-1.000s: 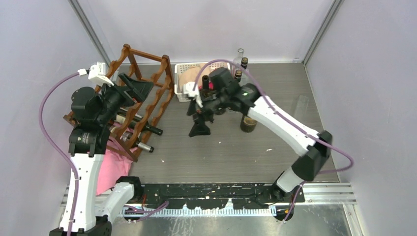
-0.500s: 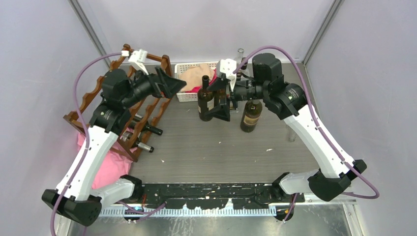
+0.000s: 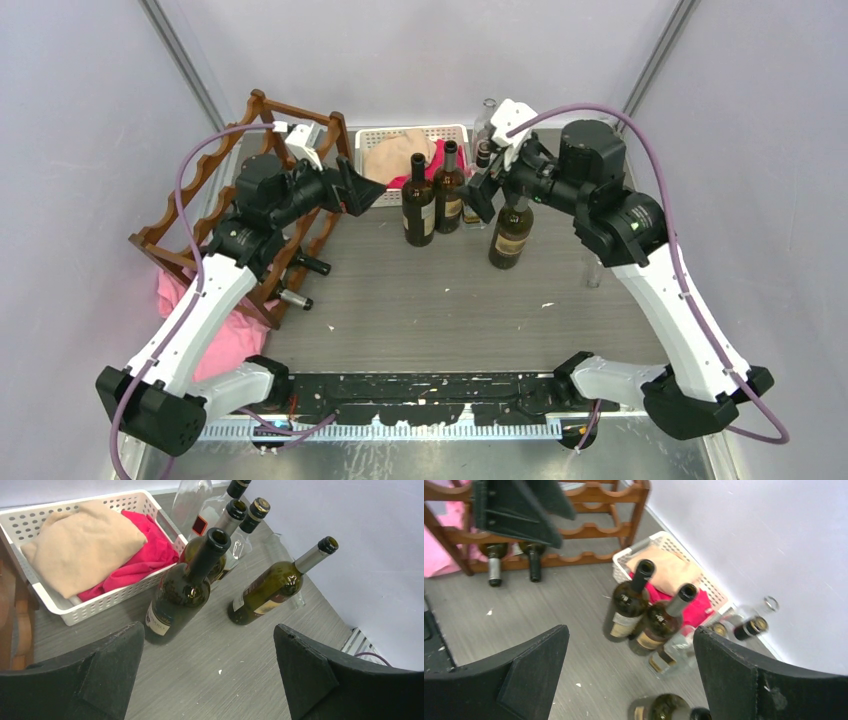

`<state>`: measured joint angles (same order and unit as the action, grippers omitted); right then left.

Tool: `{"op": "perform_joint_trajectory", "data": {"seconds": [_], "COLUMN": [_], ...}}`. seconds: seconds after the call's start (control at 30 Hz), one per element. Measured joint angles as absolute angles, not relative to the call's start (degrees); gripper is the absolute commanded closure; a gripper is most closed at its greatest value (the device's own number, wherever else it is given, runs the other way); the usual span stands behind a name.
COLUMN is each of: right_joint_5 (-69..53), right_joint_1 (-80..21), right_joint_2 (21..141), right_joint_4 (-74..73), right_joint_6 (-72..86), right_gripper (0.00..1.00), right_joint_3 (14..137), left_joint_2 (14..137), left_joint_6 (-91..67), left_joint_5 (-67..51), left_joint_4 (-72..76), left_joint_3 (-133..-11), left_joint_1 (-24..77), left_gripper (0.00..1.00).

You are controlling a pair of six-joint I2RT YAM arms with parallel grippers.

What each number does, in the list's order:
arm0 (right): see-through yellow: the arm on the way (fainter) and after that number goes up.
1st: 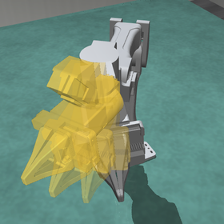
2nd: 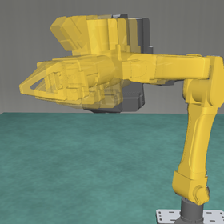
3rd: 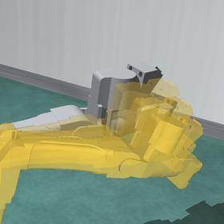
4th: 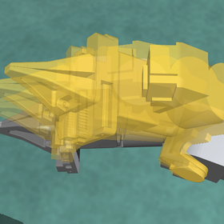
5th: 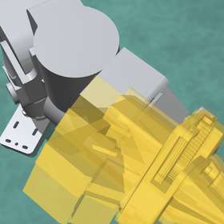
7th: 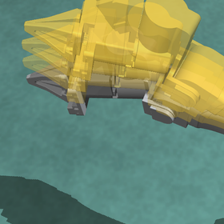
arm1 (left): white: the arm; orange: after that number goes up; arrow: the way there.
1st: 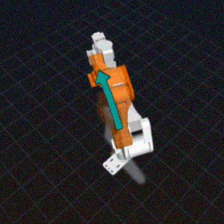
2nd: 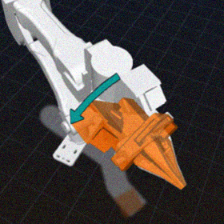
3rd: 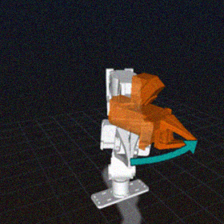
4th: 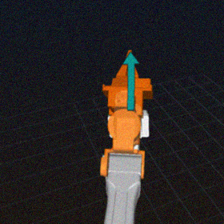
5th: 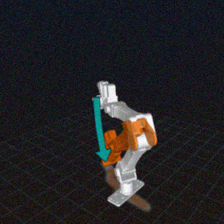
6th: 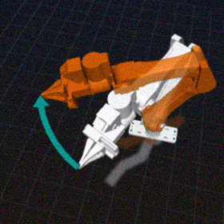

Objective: Put the wine bottle on the wine rack
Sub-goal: Pick up the wine bottle from the center of the board.

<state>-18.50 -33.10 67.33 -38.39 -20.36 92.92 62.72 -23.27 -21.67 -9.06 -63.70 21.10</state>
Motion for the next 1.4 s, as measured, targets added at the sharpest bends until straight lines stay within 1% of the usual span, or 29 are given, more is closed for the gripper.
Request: {"op": "perform_joint_trajectory", "data": {"seconds": [0.13, 0.27, 0.47, 0.7, 0.87, 1.23, 1.4], "right_joint_5": [-16.5, -17.4, -18.4, -19.9, -21.3, -25.3, -31.9], "right_joint_1": [-29.1, -24.6, -22.4, -19.8, -17.9, -17.5, -17.5], "right_joint_2": [66.2, 66.1, 63.0, 55.7, 53.5, 53.1, 54.7], "right_joint_4": [-37.0, -33.3, -31.5, -31.1, -30.3, -30.4, -31.2], "right_joint_6": [-17.1, -11.7, -8.7, -6.3, -4.4, -7.5, -14.3], "right_gripper": [0.0, 0.0, 0.0, 0.0, 0.0, 0.0, 0.0], "right_joint_3": [91.9, 89.7, 83.5, 77.5, 75.3, 73.3, 73.7], "left_joint_2": [62.6, 62.6, 63.2, 64.2, 64.3, 67.2, 68.7], "left_joint_6": [-23.7, -26.2, -28.6, -27.1, -23.2, -12.7, -9.9], "left_joint_5": [-21.6, -21.7, -25.4, -28.3, -29.1, -29.4, -29.6], "left_joint_4": [-8.4, -5.5, -0.1, 0.6, 0.6, 2.8, 3.2], "left_joint_3": [-62.5, -61.8, -60.4, -60.0, -59.9, -57.9, -57.9], "left_joint_1": [21.1, 21.1, 21.1, 21.9, 23.9, 25.1, 25.1], "left_gripper": [0.0, 0.01, 0.06, 0.06, 0.05, 0.05, 0.05]}}
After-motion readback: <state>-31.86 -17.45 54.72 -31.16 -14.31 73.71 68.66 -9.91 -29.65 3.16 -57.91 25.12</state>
